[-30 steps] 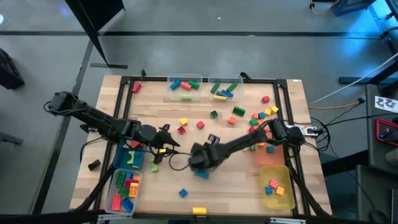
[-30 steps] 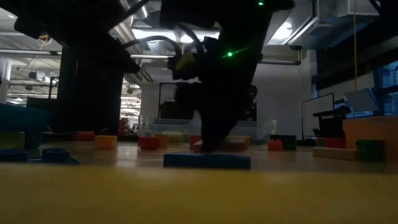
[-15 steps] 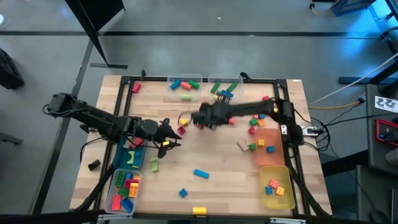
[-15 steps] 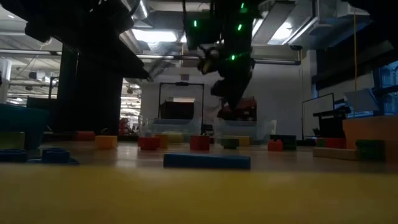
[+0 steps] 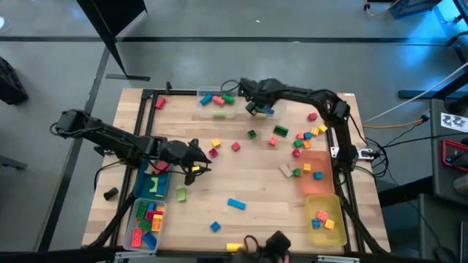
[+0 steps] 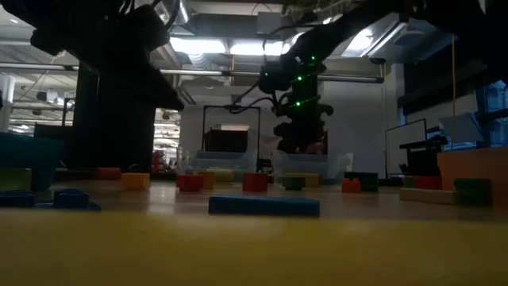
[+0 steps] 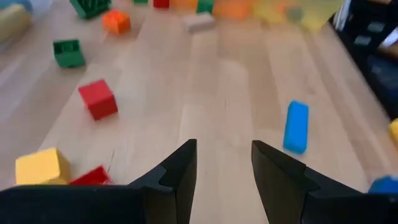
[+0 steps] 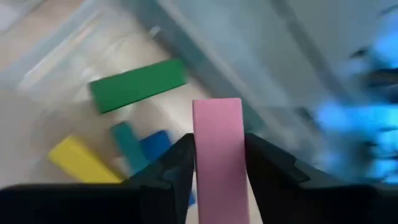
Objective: Sort blocks by size
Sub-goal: Put the pink block into the top right transparent bin, then put the yellow game piece into the yellow bin
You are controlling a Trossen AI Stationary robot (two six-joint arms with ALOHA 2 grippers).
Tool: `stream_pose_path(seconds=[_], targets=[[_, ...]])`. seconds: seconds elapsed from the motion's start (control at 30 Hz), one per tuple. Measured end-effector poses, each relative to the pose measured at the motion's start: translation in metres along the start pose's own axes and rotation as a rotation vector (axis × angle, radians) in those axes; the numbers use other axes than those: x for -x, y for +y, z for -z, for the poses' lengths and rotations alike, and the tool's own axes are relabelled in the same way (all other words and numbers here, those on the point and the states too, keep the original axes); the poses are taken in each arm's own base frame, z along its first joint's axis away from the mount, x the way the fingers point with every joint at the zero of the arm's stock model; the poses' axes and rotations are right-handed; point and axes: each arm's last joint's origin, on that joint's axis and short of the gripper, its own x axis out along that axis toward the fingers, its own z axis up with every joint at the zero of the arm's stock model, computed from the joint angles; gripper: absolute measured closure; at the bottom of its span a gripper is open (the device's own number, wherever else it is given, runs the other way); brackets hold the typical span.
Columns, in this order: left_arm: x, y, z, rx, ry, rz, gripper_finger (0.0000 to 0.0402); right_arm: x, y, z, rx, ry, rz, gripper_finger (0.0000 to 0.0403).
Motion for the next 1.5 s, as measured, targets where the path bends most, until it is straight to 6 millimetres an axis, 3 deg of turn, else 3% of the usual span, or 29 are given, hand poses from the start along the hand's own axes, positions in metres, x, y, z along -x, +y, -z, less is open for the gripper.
stream_pose_path(seconds=[0.23,0.37,0.5,0.73,1.1,1.27,1.5], targets=[[0.000,0.002,0.008,-0.066,0.085,-0.020,0.0265,-0.010,-0.014,-0.002,-0.056,0.058,-0.159,0.0218],[0.000,0.003,0.009,-0.122,0.086,-0.061,0.0265,-0.008,-0.009,-0.001,-0.035,0.056,-0.164,0.0207],[0.003,0.009,0.009,-0.145,0.175,-0.156,0.0265,0.004,0.005,0.002,0.094,0.030,-0.162,0.0206],[0.013,0.026,0.005,-0.035,0.347,-0.362,0.0265,0.057,0.015,0.009,0.163,-0.083,-0.182,0.0206],[0.017,0.035,0.012,-0.038,0.447,-0.400,0.0265,0.165,0.022,0.045,0.249,-0.290,-0.296,0.0206],[0.017,0.035,0.013,-0.038,0.452,-0.395,0.0265,0.201,0.040,0.069,0.329,-0.364,-0.361,0.0206],[0.008,0.037,0.019,-0.044,0.503,-0.401,0.0265,0.235,0.075,0.105,0.470,-0.421,-0.437,0.0206]])
